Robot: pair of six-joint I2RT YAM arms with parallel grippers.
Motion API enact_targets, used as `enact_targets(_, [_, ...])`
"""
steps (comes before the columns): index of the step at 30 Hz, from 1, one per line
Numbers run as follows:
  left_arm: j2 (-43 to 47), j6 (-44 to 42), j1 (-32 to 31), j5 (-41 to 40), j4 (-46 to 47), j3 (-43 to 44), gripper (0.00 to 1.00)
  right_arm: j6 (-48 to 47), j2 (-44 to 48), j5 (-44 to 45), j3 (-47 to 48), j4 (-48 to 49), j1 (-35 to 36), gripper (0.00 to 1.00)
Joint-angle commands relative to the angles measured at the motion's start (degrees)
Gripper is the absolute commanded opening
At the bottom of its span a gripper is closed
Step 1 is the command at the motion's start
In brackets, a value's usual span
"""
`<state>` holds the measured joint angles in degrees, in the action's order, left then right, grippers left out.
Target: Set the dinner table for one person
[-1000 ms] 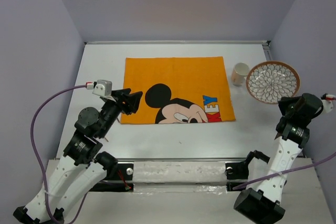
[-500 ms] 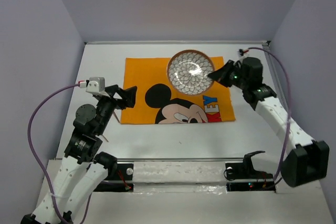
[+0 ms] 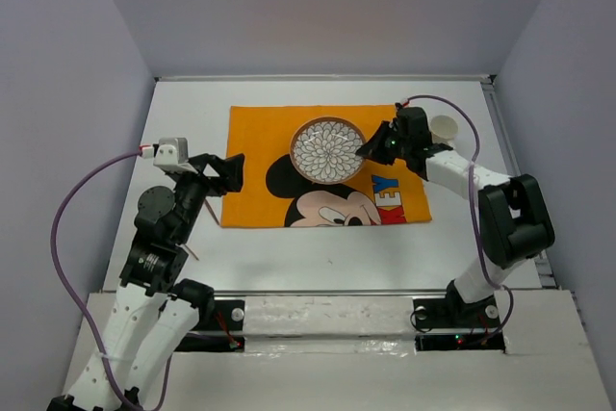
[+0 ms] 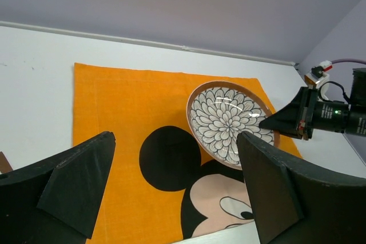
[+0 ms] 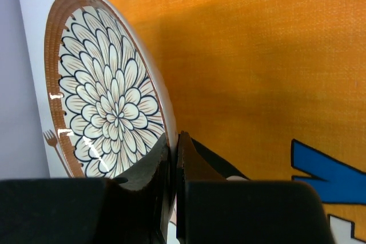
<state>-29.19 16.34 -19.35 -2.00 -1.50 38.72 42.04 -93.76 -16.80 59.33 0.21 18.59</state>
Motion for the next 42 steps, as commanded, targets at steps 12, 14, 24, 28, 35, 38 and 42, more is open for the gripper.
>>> enact_targets(12, [-1.0,-0.7,1.1,1.6,3.4,-0.3,0.99,4.1,-9.9,-4.8,5.8,15.0,2.3,0.0])
enact_targets(14, [-1.0,-0.7,1.2,1.6,3.5,-0.3,0.99,4.0,-11.4,-4.5,5.6,15.0,2.9,0.0])
enact_targets(24, [-1.0,-0.6,1.2,1.7,3.5,-0.4,0.99,-5.9,-7.1,1.1,2.9,7.9,2.9,0.91])
enact_targets(28, [-0.8,-0.6,1.3,1.7,3.5,-0.5,0.99,-12.6,2.0,2.5,1.7,1.6,2.9,0.91])
enact_targets(35, [-0.1,-0.5,1.3,3.7,3.5,-0.5,0.99,-23.7,18.0,28.7,2.6,-13.1,-3.1,0.71])
enact_targets(38, [0.2,-0.3,1.3,4.2,3.6,-0.5,0.99,-24.6,19.0,34.3,3.9,-17.3,-10.6,0.54])
enact_targets(42, [0.6,-0.4,1.2,4.2,3.5,-0.6,0.99,-24.6,14.8,41.8,5.3,-17.7,-14.8,0.61])
